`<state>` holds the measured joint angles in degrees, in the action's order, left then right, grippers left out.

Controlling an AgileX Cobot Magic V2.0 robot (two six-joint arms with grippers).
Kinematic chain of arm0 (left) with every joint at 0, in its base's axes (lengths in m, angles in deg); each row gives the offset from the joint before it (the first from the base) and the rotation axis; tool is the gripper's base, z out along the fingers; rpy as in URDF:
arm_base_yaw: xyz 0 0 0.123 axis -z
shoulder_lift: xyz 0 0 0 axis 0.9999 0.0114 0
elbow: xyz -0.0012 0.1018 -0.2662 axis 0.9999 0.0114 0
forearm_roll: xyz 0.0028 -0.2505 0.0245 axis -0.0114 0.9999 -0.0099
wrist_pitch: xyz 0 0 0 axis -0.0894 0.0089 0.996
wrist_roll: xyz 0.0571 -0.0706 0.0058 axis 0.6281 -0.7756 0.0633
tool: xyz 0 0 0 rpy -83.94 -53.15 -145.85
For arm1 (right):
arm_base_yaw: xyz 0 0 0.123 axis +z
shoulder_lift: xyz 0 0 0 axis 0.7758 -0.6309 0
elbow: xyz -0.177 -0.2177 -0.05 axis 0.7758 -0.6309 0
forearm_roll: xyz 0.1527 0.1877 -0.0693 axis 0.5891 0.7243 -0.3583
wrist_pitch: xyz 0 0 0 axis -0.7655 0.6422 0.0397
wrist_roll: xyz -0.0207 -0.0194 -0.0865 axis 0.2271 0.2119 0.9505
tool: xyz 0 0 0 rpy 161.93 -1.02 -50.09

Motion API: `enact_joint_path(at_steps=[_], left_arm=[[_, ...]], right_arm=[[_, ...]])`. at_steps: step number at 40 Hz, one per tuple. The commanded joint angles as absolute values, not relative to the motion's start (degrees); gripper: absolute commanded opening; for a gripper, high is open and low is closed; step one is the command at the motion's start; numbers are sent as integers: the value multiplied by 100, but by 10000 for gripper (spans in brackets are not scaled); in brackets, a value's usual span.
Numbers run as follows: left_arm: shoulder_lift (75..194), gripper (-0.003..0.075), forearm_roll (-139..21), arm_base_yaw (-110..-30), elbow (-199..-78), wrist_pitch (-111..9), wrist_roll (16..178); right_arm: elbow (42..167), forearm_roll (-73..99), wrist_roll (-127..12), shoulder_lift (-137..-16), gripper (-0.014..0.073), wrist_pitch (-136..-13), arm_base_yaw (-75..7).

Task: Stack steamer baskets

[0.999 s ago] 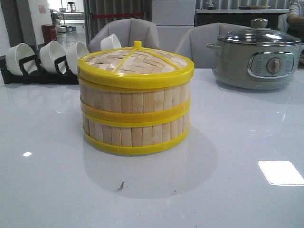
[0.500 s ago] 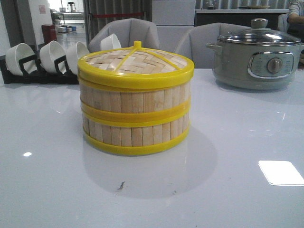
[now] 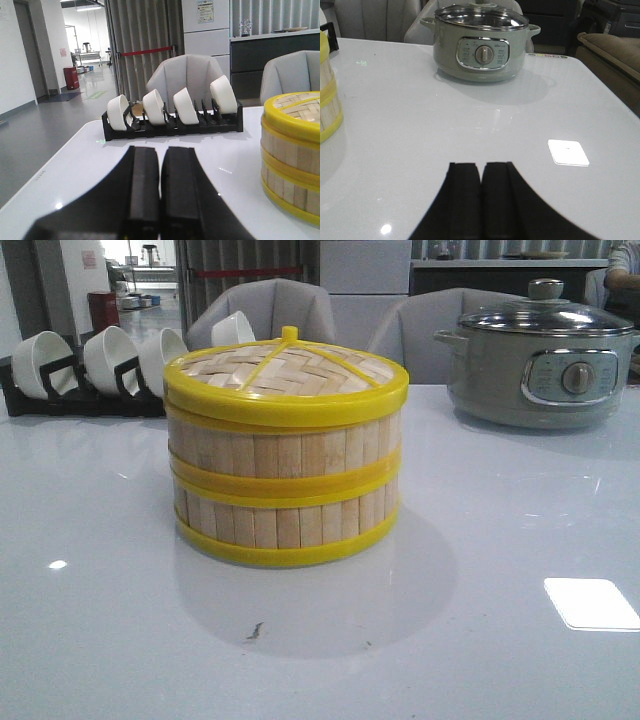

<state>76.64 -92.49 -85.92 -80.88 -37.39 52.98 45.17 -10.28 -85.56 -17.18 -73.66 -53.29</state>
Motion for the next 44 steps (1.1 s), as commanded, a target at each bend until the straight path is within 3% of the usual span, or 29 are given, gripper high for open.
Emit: enact_joint_path(at_steps=[1,28,37,44], left_arm=[[7577,88,-9247,-8595,-8084,-3237,5304],[7577,88,-9247,-8595,-8084,-3237,5304],[7577,88,-9247,-8595,-8084,-3237,5304],[7577,88,-9247,-8595,-8084,-3237,5304]], right_arm=[[4361,-1126,-8541,-1611,31,-8503,-5373],[4301,-1011,-8533,-1611,31,-8561,-5367],[4301,227,-7215,-1611,31,-8391,-5367],[4301,227,-7198,-1611,31,-8547,-5367]])
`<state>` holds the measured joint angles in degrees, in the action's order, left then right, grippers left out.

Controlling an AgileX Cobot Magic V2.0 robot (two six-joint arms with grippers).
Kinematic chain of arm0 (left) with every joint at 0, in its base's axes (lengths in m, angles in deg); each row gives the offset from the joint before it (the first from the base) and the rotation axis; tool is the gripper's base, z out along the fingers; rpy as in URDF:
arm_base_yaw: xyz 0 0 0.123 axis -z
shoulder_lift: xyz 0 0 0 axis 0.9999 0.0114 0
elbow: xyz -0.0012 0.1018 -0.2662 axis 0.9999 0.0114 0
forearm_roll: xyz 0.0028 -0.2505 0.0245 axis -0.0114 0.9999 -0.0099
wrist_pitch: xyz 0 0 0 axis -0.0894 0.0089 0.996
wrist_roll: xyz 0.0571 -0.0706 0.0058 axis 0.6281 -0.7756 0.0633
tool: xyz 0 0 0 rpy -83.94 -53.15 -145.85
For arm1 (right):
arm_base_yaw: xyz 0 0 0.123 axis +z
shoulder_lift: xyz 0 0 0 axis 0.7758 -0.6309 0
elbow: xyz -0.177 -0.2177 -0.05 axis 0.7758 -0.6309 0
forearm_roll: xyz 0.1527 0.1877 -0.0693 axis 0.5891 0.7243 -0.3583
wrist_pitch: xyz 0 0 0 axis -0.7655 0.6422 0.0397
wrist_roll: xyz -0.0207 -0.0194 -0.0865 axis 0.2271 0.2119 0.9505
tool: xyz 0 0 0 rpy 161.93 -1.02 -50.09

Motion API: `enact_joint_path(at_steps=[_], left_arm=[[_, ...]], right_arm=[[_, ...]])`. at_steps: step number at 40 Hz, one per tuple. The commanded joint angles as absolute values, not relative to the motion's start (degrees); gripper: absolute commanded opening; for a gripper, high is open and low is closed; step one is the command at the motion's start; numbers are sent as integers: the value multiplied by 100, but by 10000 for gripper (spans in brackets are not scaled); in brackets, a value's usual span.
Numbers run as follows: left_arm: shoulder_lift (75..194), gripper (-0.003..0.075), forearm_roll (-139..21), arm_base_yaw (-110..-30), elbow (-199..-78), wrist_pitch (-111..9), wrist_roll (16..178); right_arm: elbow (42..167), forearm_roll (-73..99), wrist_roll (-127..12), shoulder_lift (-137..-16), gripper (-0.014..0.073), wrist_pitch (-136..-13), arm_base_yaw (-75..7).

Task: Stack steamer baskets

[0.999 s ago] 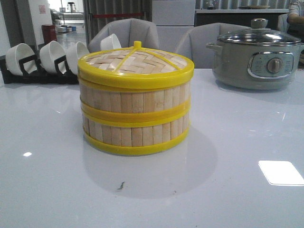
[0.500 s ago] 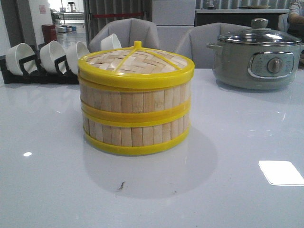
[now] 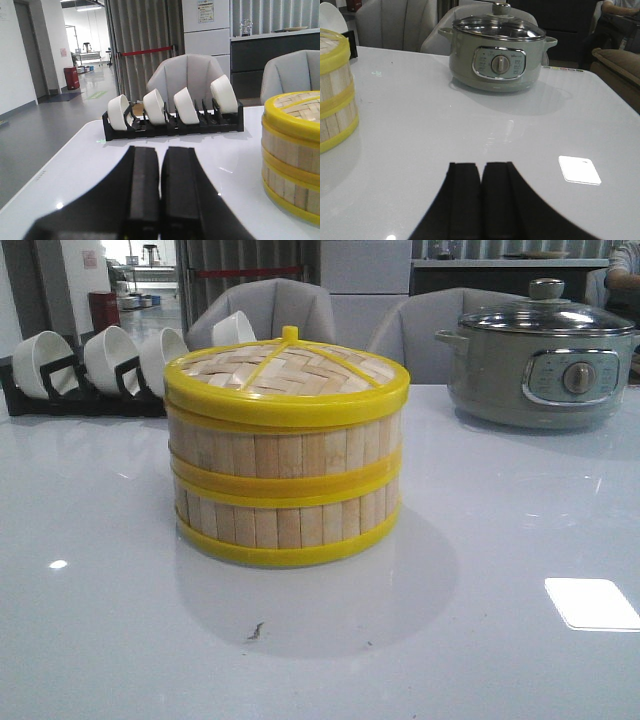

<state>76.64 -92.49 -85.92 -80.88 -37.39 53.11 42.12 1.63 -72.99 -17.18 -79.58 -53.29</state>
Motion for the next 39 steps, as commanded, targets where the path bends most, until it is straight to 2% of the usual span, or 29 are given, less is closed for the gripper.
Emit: enact_joint_path(at_steps=[1,39], left_arm=[[7577,88,-9247,-8595,-8084,-3237,5304],[7577,88,-9247,-8595,-8084,-3237,5304]], right_arm=[[4301,227,-7203,-1611,31,-8584,-5367],[4301,215,-7221,-1611,31,-8695,-5373]])
